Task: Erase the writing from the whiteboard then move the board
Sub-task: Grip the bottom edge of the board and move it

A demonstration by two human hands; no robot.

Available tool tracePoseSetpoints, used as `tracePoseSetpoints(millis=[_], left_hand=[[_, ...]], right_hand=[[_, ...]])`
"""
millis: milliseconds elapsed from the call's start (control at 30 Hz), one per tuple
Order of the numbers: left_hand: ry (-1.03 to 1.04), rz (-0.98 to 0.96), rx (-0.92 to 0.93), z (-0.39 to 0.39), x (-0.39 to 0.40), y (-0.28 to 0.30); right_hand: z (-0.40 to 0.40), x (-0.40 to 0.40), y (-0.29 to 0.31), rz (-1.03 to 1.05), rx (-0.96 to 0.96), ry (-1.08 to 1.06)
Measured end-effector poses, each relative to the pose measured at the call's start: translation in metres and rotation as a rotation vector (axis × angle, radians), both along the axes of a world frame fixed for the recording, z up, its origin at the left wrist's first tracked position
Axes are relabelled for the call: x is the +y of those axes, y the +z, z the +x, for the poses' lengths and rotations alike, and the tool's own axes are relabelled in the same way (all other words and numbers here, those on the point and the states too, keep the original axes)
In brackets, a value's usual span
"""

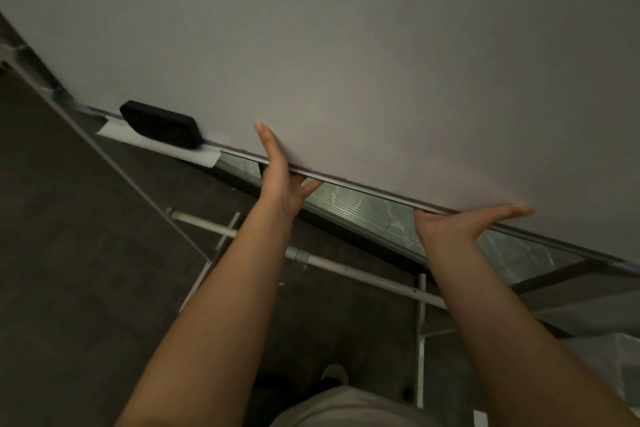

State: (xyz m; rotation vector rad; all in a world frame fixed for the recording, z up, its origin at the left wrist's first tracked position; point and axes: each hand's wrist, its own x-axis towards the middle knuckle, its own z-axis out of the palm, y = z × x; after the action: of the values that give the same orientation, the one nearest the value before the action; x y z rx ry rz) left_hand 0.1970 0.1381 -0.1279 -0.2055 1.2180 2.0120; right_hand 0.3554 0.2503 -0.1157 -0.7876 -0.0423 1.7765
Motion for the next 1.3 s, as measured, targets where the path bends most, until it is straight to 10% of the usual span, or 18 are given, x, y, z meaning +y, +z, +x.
tracePoseSetpoints(millis=[1300], left_hand=[[0.336, -0.084, -0.028, -0.283, -0.297, 0.016]], right_hand=[[-0.338, -0.242, 0.0, -0.007, -0.096, 0.424]])
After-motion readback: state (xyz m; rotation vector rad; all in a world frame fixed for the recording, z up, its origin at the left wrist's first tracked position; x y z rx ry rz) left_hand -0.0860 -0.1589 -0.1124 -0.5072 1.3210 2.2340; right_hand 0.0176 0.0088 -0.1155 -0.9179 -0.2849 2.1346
